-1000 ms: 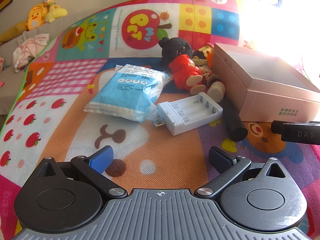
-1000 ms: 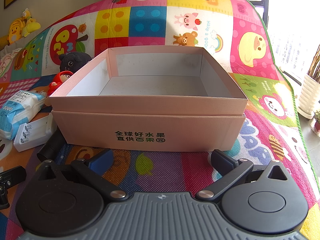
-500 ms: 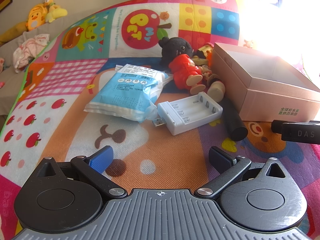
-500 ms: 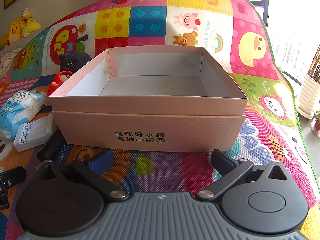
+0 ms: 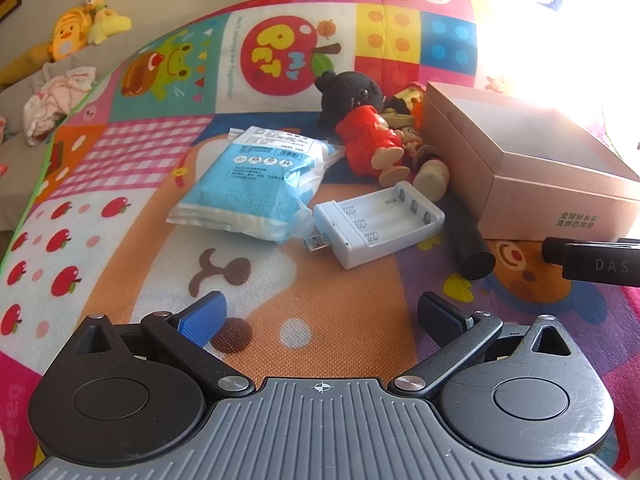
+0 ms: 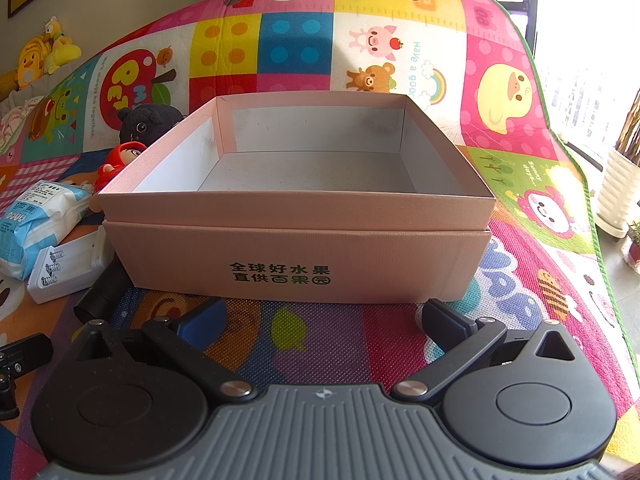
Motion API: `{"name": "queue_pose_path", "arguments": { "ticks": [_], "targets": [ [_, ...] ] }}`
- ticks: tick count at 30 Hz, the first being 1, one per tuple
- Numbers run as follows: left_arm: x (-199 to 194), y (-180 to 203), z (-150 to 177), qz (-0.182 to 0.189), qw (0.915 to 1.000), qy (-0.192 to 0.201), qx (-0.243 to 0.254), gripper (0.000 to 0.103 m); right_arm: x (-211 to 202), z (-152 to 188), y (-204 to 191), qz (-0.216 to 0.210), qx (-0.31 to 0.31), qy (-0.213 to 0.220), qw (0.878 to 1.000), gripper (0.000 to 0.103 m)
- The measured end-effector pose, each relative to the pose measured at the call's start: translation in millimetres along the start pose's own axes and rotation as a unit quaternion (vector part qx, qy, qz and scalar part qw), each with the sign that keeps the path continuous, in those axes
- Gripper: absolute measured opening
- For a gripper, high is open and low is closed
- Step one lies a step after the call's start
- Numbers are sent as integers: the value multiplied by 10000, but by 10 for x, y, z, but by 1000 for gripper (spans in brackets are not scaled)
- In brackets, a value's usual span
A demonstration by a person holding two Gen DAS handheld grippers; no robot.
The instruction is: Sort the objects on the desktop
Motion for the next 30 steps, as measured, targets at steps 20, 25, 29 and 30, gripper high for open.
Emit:
{"name": "queue_pose_path", "arguments": {
  "ticks": [20, 25, 29, 30],
  "targets": [
    [22, 29, 4, 17, 10000, -40, 12, 103, -62, 77, -39, -132, -31, -252, 9996, 103],
    [22, 29, 4, 14, 10000, -42, 14, 103, -181, 185, -59, -208, -92, -514, 9984, 103],
    [30, 26, -11, 14, 10000, -66, 32, 103, -251, 241, -71, -243, -158, -519, 9982, 103],
    [37, 25, -27, 26, 10000, -76, 31, 103, -260, 250, -73, -251, -170, -495, 9983, 103]
  ]
}}
Point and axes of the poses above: each gripper's, at about its wrist camera, not at the fingertips, and x roughly the way its jaws point, y to its right, z to its underside, the point moved 9 cm from there along x, roughly the way its jaws point, and after that the axes turned 9 degrees about -z, right-handed, at the moved point
